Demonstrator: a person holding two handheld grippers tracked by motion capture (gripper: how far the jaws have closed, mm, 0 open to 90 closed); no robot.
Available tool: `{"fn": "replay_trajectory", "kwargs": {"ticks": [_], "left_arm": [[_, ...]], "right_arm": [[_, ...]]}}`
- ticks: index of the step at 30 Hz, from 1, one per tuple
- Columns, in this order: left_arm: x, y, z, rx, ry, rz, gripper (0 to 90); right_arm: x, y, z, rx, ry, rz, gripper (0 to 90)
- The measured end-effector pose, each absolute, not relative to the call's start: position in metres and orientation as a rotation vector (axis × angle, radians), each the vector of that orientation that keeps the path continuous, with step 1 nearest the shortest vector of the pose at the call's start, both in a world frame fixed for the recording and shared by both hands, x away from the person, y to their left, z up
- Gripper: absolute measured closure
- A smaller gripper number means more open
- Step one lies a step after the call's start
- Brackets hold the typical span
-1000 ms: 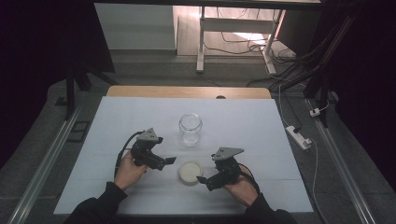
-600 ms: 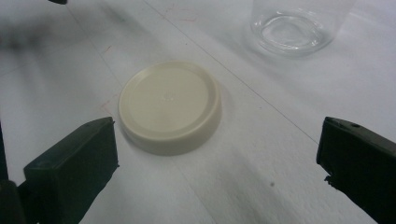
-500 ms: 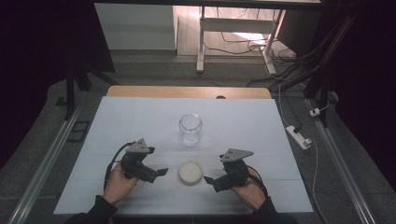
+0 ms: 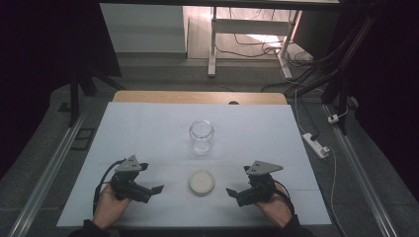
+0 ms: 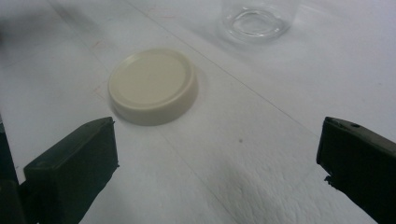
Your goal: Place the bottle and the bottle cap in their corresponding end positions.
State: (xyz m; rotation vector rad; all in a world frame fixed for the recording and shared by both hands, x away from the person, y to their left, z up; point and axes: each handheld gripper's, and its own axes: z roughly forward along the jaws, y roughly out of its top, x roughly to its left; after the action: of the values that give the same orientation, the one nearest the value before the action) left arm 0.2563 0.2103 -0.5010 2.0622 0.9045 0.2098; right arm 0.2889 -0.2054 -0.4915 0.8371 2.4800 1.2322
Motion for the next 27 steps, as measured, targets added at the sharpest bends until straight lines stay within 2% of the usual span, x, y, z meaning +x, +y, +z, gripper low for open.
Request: {"fn": "replay_trajectory", "kwargs": {"ticks": [27], "left_arm": [[0.203, 0.268, -0.516, 2.002, 1.101, 0.250, 0.0]], "right_arm": [[0.259, -0.276, -0.492, 1.066, 2.333, 1.165, 0.0]]}}
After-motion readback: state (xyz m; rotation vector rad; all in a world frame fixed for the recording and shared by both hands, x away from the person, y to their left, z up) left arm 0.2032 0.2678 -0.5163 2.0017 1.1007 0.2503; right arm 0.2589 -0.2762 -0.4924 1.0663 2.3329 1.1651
